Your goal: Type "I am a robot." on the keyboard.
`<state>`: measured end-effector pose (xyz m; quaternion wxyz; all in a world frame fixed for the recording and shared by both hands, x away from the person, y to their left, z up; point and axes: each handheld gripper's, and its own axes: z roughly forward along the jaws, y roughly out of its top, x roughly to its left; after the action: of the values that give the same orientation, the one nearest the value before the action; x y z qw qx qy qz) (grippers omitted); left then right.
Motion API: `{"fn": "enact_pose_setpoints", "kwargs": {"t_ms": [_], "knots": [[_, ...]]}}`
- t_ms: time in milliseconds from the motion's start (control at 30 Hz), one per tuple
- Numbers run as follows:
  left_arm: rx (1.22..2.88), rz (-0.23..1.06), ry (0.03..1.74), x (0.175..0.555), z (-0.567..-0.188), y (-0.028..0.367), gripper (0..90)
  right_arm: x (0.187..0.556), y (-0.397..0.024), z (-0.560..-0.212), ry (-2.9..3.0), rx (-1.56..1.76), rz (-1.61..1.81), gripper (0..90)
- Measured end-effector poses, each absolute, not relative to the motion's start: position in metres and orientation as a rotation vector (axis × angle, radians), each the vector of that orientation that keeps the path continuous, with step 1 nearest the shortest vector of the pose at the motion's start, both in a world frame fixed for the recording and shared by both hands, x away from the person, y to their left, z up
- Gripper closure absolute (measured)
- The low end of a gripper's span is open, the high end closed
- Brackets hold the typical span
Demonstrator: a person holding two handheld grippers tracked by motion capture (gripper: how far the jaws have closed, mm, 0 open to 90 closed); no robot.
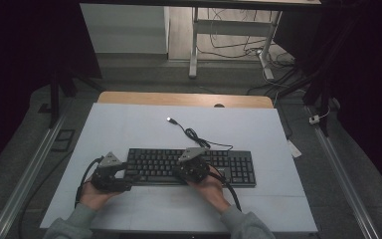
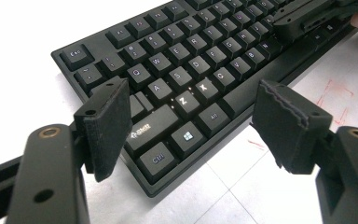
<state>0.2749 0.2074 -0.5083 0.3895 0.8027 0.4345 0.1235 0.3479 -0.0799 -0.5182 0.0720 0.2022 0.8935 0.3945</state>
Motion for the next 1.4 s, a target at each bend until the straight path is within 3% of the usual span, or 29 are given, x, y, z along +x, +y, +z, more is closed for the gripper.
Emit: {"fn": "enact_pose_setpoints", "kwargs": {"t_ms": [700, 867, 1033, 1400], "knots": [[2.038, 0.322, 1.104, 0.274, -0.507, 0.209, 28.0, 0.343, -0.099, -0.503, 2.621, 0.615, 1.315, 89.5], [2.038, 0.321, 1.105, 0.274, -0.508, 0.209, 28.0, 0.34, -0.107, -0.501, 2.605, 0.638, 1.35, 71.5], [2.042, 0.319, 1.105, 0.275, -0.508, 0.208, 28.0, 0.336, -0.113, -0.501, 2.585, 0.657, 1.347, 60.1], [2.045, 0.317, 1.104, 0.275, -0.509, 0.208, 28.0, 0.329, -0.129, -0.501, 2.552, 0.683, 1.334, 47.0]]}}
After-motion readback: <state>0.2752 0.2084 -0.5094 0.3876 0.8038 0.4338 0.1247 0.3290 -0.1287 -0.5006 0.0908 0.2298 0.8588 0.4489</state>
